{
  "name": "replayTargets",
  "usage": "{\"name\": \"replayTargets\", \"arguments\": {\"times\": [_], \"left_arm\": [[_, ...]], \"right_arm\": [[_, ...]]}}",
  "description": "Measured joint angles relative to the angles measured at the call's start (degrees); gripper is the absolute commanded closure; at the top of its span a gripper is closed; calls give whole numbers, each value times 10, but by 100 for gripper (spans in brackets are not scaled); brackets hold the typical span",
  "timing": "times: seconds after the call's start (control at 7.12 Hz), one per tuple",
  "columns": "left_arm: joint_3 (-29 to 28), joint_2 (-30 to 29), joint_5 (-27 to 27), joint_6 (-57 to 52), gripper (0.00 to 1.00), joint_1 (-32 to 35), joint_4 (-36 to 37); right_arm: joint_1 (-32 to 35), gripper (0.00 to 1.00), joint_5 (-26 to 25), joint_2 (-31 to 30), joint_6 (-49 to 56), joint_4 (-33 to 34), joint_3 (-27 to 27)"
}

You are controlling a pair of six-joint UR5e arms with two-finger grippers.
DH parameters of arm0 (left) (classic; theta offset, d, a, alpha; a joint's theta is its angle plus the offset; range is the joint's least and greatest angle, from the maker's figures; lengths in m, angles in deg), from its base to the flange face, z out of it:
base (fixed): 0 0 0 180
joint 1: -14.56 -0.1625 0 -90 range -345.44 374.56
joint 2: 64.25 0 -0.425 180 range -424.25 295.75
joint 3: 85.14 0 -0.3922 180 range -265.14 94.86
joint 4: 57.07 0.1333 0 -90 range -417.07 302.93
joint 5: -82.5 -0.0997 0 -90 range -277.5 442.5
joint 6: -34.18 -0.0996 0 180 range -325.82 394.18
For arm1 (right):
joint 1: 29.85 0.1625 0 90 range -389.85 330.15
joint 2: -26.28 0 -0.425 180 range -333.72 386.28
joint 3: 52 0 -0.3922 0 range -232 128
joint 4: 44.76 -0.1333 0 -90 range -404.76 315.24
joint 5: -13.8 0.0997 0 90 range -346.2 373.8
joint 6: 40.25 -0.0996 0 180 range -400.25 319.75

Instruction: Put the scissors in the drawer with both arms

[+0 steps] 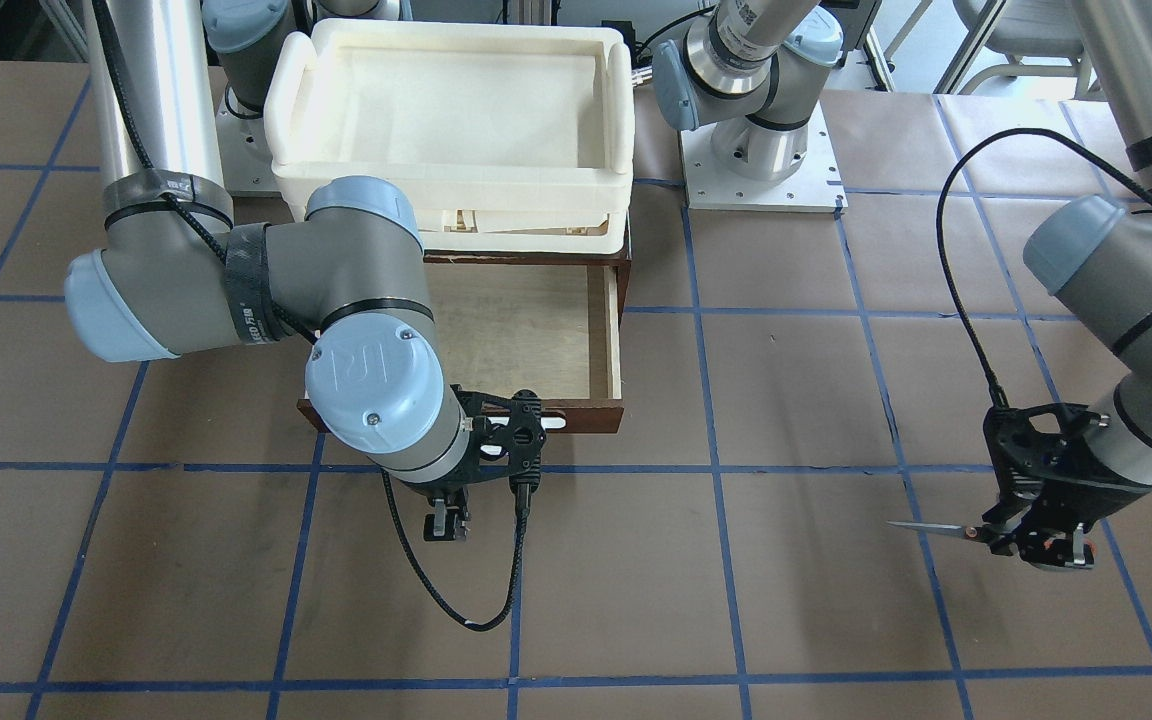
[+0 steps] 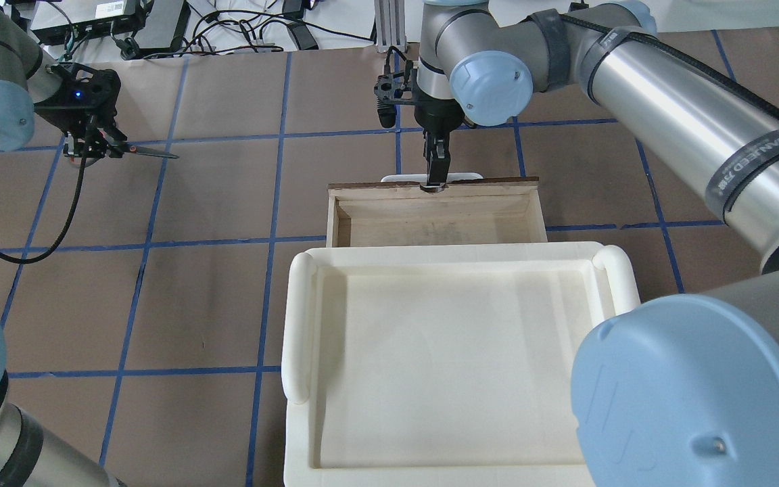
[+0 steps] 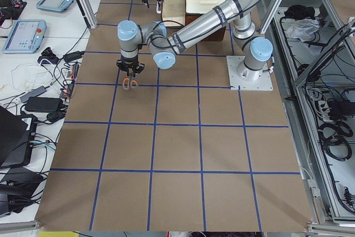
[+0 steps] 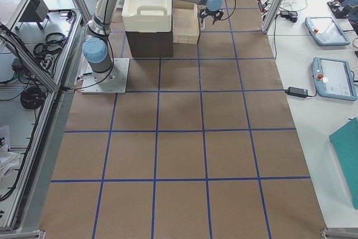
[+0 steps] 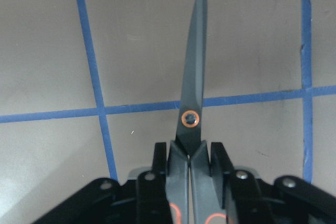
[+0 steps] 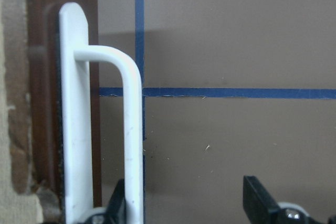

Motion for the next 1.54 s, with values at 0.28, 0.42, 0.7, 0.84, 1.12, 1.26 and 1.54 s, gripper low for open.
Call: {"name": "replayTargets", "arguments": {"times": [0.28, 0.42, 0.7, 0.84, 1.12, 1.26, 1.54], "left_arm": [[0, 22, 0, 48, 100, 35, -35], [0, 32, 0, 75, 100, 49, -48], [-7, 46, 0, 105, 100, 61, -74], [-23, 53, 1, 130, 100, 70, -109], [-41, 74, 2, 202, 100, 119, -173], [-43, 87, 2, 236, 100, 145, -195], [-42, 110, 4, 290, 100, 185, -220]], "right_arm": [[0, 23, 1, 12, 2, 16, 9], [0, 23, 1, 15, 2, 21, 13], [0, 23, 6, 20, 2, 26, 18], [0, 23, 7, 22, 2, 30, 18], [-1, 23, 9, 24, 2, 44, 18], [-3, 18, 9, 26, 2, 49, 18], [-8, 0, 10, 26, -3, 53, 18]]}}
